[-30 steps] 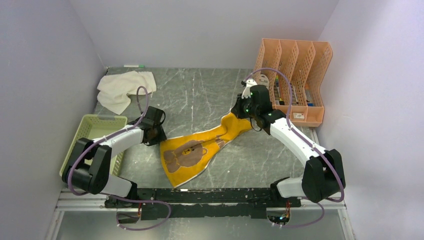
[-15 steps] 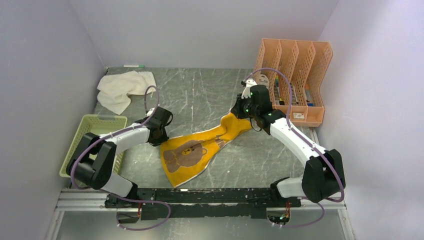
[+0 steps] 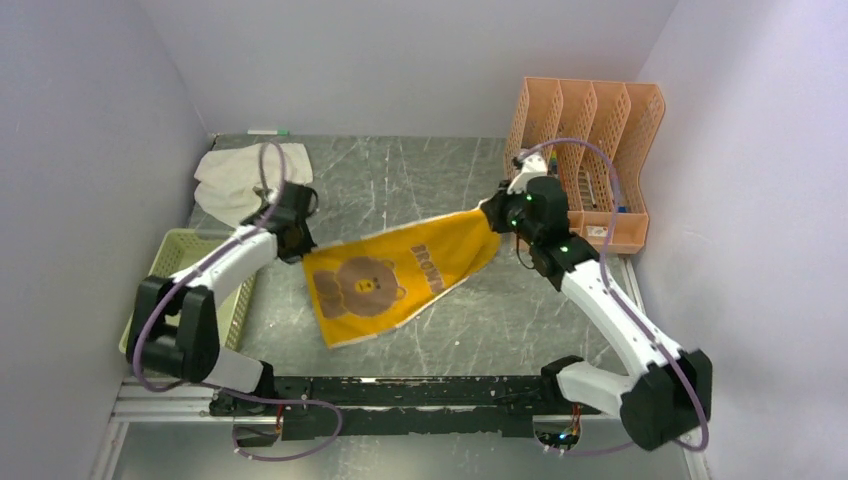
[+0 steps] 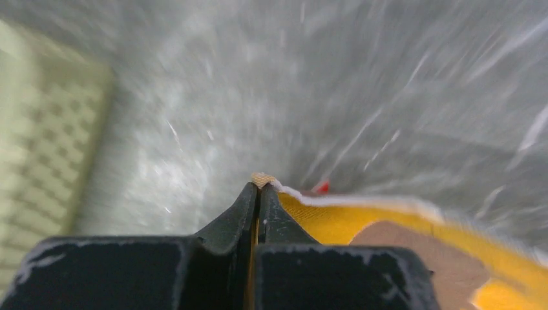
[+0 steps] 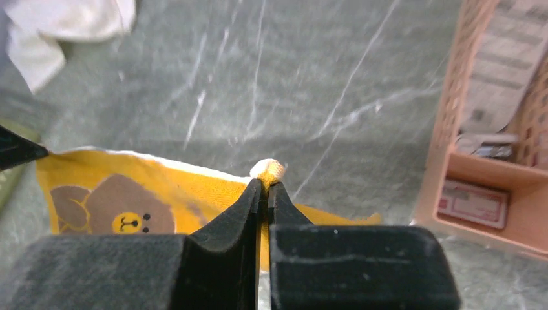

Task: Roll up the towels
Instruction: Flatten out the towel at the center of the board.

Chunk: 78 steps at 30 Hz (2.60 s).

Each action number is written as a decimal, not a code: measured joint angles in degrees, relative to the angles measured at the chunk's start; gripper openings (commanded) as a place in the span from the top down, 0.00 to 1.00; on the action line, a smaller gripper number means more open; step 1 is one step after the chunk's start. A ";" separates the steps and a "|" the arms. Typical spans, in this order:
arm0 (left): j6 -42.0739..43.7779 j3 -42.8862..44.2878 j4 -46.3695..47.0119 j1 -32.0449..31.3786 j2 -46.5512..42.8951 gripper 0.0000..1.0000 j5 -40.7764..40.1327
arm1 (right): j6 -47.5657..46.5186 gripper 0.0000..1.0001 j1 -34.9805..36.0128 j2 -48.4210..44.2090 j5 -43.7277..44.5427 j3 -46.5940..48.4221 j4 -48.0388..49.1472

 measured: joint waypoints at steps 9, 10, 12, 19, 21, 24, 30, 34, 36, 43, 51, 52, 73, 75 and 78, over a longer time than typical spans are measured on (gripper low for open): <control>10.43 17.16 0.00 5.81 -16.35 0.93 -2.45 | 2.62 1.00 -0.63 -15.39 9.42 -0.33 5.51; 11.15 17.20 0.48 5.79 -19.06 0.93 -2.47 | 2.82 1.00 -0.61 -16.35 9.92 -0.04 5.27; 12.33 16.94 0.74 5.75 -25.03 0.93 -2.10 | 3.32 1.00 -0.55 -18.34 10.45 0.74 3.98; 12.70 13.55 0.26 5.27 -46.71 0.93 4.72 | 6.97 1.00 -0.33 -31.69 9.09 3.30 -3.85; 12.48 12.83 -0.68 5.22 -52.11 0.93 7.23 | 8.22 1.00 -0.28 -35.65 8.24 3.87 -6.49; 12.15 12.15 -4.33 5.18 -58.95 0.93 10.54 | 9.70 1.00 -0.26 -40.37 7.19 4.07 -10.34; 12.15 12.17 -13.88 5.18 -59.95 0.93 11.89 | 11.43 1.00 -0.31 -40.79 6.29 3.10 -15.76; 11.17 12.13 -19.93 5.33 -54.16 0.93 10.69 | 12.52 1.00 -0.42 -37.44 7.69 -2.21 -15.80; 10.34 11.63 -21.33 5.40 -49.44 0.93 9.79 | 12.85 1.00 -0.48 -34.77 8.52 -5.57 -15.15; 7.78 4.02 -16.72 5.66 -32.70 0.93 8.07 | 13.46 1.00 -0.74 -13.35 10.64 -10.43 -8.13; 6.71 3.21 -4.07 6.03 -3.54 0.93 5.90 | 12.81 1.00 -1.40 19.10 12.31 1.55 3.26; 6.86 5.53 -3.15 6.14 -0.04 0.93 5.57 | 12.66 1.00 -1.46 21.75 12.28 3.41 4.37; 17.20 24.96 7.48 16.44 4.52 0.93 11.06 | 10.34 1.00 -2.91 16.59 11.78 12.94 10.62; 18.21 22.97 9.42 16.46 -3.80 0.93 12.28 | 9.88 1.00 -2.91 10.12 11.58 12.90 10.97; 19.28 19.34 11.41 16.48 -14.60 0.93 13.84 | 9.70 1.00 -2.75 1.01 10.99 10.80 10.93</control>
